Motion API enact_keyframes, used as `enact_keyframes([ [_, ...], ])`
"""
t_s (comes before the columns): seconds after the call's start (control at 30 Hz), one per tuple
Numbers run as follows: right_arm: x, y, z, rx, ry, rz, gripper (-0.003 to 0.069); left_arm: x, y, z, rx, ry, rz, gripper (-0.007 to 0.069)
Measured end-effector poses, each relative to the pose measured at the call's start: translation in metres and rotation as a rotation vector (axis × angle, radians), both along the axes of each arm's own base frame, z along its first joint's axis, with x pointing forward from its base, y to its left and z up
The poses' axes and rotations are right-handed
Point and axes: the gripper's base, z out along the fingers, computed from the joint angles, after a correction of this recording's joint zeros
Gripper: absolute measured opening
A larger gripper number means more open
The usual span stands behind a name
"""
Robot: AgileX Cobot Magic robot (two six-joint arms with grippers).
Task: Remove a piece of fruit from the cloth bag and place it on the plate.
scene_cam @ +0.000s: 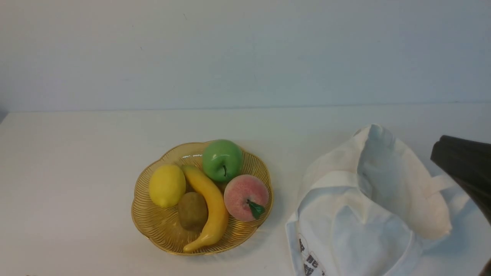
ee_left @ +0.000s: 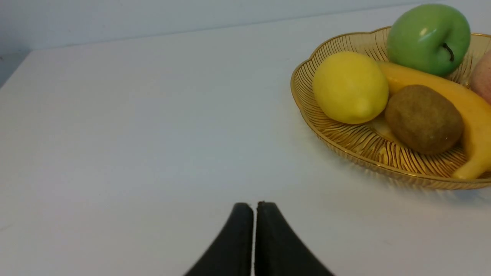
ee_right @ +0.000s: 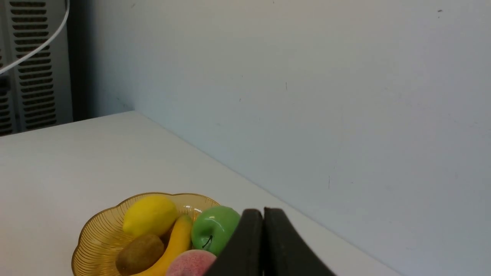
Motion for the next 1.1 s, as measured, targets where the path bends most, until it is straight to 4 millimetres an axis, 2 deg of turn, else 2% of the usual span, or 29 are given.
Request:
enact_keyframes([
  [0.4, 0.000, 0.000, -0.001, 0.027, 0.027, 0.000, -0.0014, 0.000, 0.000, 0.000, 0.000, 0.000, 0.000, -0.0008],
  [0.53, -0.002, -0.005, -0.011, 0.053, 0.081, -0.026, -0.0014, 0.000, 0.000, 0.000, 0.000, 0.000, 0.000, -0.0008],
  [0.63, -0.006, -0.017, -0.026, 0.053, 0.104, -0.086, -0.0014, 0.000, 0.000, 0.000, 0.000, 0.000, 0.000, -0.0008],
  [0.73, -0.019, -0.041, -0.051, 0.096, 0.113, -0.231, -0.0014, 0.000, 0.000, 0.000, 0.000, 0.000, 0.000, -0.0008],
  [0.83, -0.031, -0.056, -0.070, 0.123, 0.101, -0.356, -0.0014, 0.000, 0.000, 0.000, 0.000, 0.000, 0.000, -0.0008],
  [0.93, -0.041, -0.067, -0.094, 0.139, 0.126, -0.479, -0.0014, 0.000, 0.000, 0.000, 0.000, 0.000, 0.000, -0.0008],
  [1.03, -0.044, -0.071, -0.105, 0.139, 0.155, -0.534, -0.0014, 0.000, 0.000, 0.000, 0.000, 0.000, 0.000, -0.0008],
  [1.1, -0.046, -0.073, -0.120, 0.130, 0.198, -0.578, -0.0014, 0.000, 0.000, 0.000, 0.000, 0.000, 0.000, -0.0008],
])
